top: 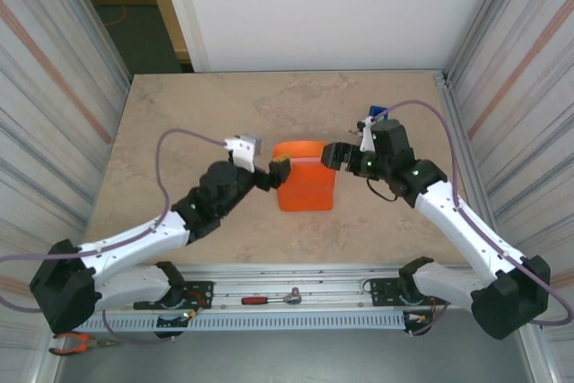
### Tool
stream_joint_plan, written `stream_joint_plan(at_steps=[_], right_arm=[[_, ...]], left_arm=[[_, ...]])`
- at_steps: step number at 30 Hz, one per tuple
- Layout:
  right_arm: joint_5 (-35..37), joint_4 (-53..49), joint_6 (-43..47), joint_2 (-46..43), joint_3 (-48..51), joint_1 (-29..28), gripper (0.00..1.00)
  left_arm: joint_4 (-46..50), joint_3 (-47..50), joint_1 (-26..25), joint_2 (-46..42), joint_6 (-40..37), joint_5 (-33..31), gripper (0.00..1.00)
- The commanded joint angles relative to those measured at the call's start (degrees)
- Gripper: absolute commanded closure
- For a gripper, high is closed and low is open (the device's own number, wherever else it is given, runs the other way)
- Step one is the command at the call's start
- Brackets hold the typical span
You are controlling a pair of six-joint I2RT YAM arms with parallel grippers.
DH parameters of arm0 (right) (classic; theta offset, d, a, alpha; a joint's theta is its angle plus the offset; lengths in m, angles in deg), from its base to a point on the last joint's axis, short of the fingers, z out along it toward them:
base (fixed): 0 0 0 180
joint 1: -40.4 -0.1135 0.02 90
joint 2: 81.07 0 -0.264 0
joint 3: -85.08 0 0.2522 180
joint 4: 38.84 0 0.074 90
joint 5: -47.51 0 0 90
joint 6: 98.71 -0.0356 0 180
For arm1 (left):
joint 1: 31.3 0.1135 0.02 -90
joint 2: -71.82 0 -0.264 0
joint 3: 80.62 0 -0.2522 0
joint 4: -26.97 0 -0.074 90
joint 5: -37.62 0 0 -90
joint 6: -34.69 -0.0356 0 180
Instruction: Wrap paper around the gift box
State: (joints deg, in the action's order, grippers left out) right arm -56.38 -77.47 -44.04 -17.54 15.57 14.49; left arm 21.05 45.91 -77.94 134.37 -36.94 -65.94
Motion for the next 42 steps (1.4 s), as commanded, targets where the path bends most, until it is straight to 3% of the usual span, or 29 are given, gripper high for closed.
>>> stream_joint_plan(at_steps=[1, 4, 11, 21, 26, 30, 31, 33, 35, 42], right_arm=[[-2.0, -6.3, 0.2, 2.5, -6.0, 1.4, 0.17], [-2.5, -11.0, 1.8, 6.1, -11.4, 1.6, 0.18], [-2.6, -19.9, 6.6, 14.8, -19.6, 0.6, 0.21], [0.1, -22.9, 9.4, 17.8, -21.0, -0.8, 0.29], [-0.3, -22.5, 9.6, 19.2, -21.2, -0.8, 0.45], [-1.5, -23.0, 9.8, 20.2, -23.6, -0.8, 0.73], [-2.1, -23.3, 9.8, 20.1, -24.5, -0.8, 0.83], [-2.9, -24.0, 9.6, 19.5, -26.3, -1.0, 0.95], [-2.5, -23.8, 9.1, 18.0, -27.2, -1.7, 1.00], [-3.5, -18.7, 7.1, 17.0, -21.4, -1.1, 1.00]], left_arm=[[19.2, -8.4, 5.8, -1.0, 7.9, 4.5, 0.15], [28.6, -14.8, 10.0, 2.0, 9.7, 11.5, 0.17], [42.5, -27.8, 11.7, 11.2, 7.5, 20.6, 0.18], [46.8, -32.4, 11.2, 18.7, 7.2, 23.6, 0.28], [45.4, -32.4, 10.3, 21.0, 6.9, 26.3, 0.52], [44.7, -33.9, 10.1, 22.5, 5.9, 27.4, 0.95], [44.9, -34.8, 10.1, 22.5, 5.5, 27.2, 1.00], [45.6, -36.5, 10.1, 22.3, 4.8, 26.6, 1.00], [45.6, -37.6, 10.1, 21.4, 4.3, 26.3, 1.00], [43.5, -35.5, 10.1, 20.9, 4.5, 25.8, 1.00]])
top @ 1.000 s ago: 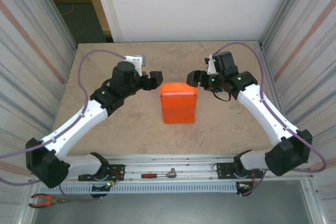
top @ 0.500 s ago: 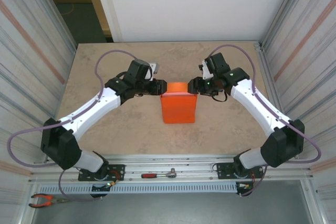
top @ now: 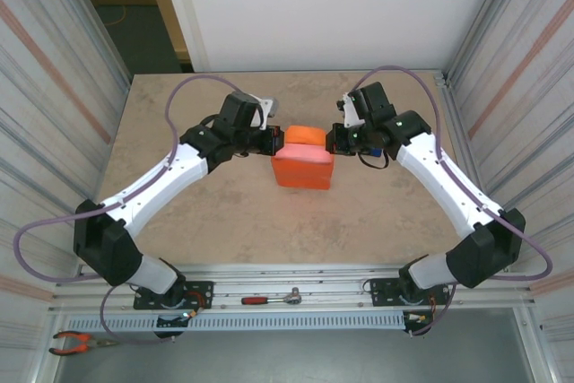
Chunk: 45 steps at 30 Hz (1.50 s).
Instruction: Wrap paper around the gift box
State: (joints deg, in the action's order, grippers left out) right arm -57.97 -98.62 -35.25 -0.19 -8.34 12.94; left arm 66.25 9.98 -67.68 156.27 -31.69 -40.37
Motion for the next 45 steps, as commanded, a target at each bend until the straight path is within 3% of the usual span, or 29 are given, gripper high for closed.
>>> stream_joint_plan(at_steps=[1, 6, 12, 15, 18, 23, 29, 33, 45], right_arm=[[-2.4, 3.5, -2.2, -0.2, 3.7, 0.7, 1.00], [-4.7, 6.7, -3.5, 0.8, 6.1, 2.5, 0.98], [-5.3, 7.3, -3.4, 1.0, 6.2, 3.5, 0.85], [-5.7, 7.8, -3.7, 1.2, 6.2, 3.4, 0.74], [-6.3, 8.3, -4.0, 1.5, 6.2, 3.5, 0.65], [-6.8, 9.2, -4.6, 1.6, 6.3, 3.4, 0.61], [-6.7, 9.2, -4.9, 2.1, 6.3, 3.4, 0.59], [-6.9, 9.3, -4.9, 2.5, 6.2, 3.5, 0.58], [-7.3, 9.7, -5.1, 2.8, 6.5, 3.6, 0.58]], left_arm=[[-2.1, 1.0, -0.1, -0.8, -0.5, 0.5, 1.00], [-5.8, 4.9, 0.1, -1.2, 0.5, -1.0, 0.97], [-10.0, 10.2, 2.0, -8.1, -1.7, -6.5, 0.39], [-15.9, 16.5, 3.2, -14.1, -3.5, -8.2, 0.21], [-23.2, 24.0, 3.4, -20.8, -6.2, -8.1, 0.09], [-30.9, 34.9, 1.8, -27.6, -7.4, -9.1, 0.02], [-39.2, 41.3, -6.9, -25.8, -11.6, -16.3, 0.01], [-42.9, 40.9, -8.9, -21.7, -13.1, -18.7, 0.01], [-46.4, 35.9, -7.8, -12.7, -16.1, -19.0, 0.01]])
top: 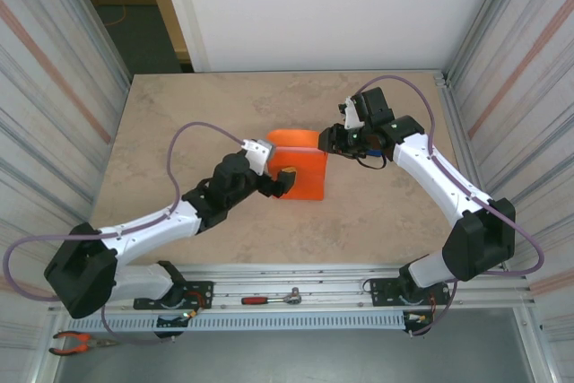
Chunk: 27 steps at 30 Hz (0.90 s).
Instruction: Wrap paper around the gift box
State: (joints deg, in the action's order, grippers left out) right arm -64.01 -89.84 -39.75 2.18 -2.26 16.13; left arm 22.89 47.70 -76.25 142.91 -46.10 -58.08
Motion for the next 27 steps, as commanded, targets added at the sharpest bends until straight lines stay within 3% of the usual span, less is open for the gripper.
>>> stream_joint_plan(at_steps=[1, 17, 22, 27], right_arm=[[-1.3, 0.9, -0.5, 0.5, 0.5, 0.5, 0.58], [-2.7, 1.1, -1.3, -0.1, -0.3, 0.6, 0.57], [0.8, 3.1, -0.9, -5.7, 2.1, 0.8, 0.33], [3.3, 10.4, -0.7, -11.2, 9.8, 0.4, 0.20]], left_arm=[[-3.5, -2.0, 1.0, 1.0, -1.7, -1.2, 0.01], [-4.2, -6.2, 4.3, 7.3, -4.4, -2.4, 0.04], [-2.6, -7.3, 4.0, 9.9, -4.5, -6.0, 0.07], [-1.4, -7.0, 3.7, 10.1, -5.0, -7.4, 0.09]])
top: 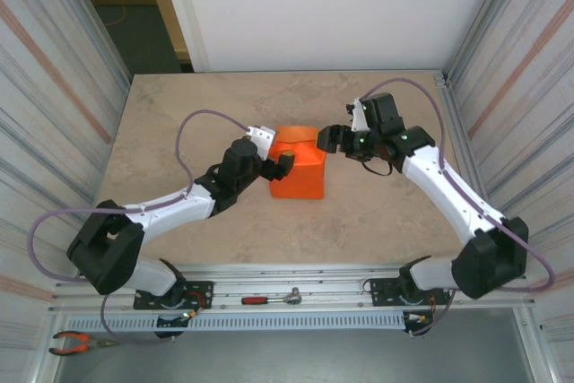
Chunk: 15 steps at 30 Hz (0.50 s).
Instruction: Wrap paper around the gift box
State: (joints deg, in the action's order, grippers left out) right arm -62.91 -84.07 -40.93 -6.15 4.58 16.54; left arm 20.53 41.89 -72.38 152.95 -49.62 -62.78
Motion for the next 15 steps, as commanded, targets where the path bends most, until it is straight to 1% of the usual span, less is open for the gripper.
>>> stream_joint_plan(at_steps=[1, 4, 8, 10, 15], right_arm=[[3.0, 6.6, 0.4, -3.6, 4.8, -0.3, 0.18], [4.9, 12.9, 0.3, -4.2, 9.0, -1.7, 0.16], [8.4, 20.5, 1.2, -3.8, 11.9, -4.6, 0.15], [10.8, 24.1, 1.9, -3.0, 12.6, -6.0, 0.15], [13.7, 31.9, 2.8, 0.4, 14.4, -7.8, 0.15]], left_arm=[[1.0, -1.0, -0.2, -0.1, -1.5, -2.8, 0.09], [1.3, -0.8, -0.3, -0.1, -1.5, -2.8, 0.10], [1.8, -0.8, -0.5, -0.3, -1.7, -2.7, 0.11], [2.2, -0.8, -0.7, -0.3, -2.0, -2.7, 0.11], [2.5, -0.9, -0.8, -0.3, -2.0, -2.7, 0.12]])
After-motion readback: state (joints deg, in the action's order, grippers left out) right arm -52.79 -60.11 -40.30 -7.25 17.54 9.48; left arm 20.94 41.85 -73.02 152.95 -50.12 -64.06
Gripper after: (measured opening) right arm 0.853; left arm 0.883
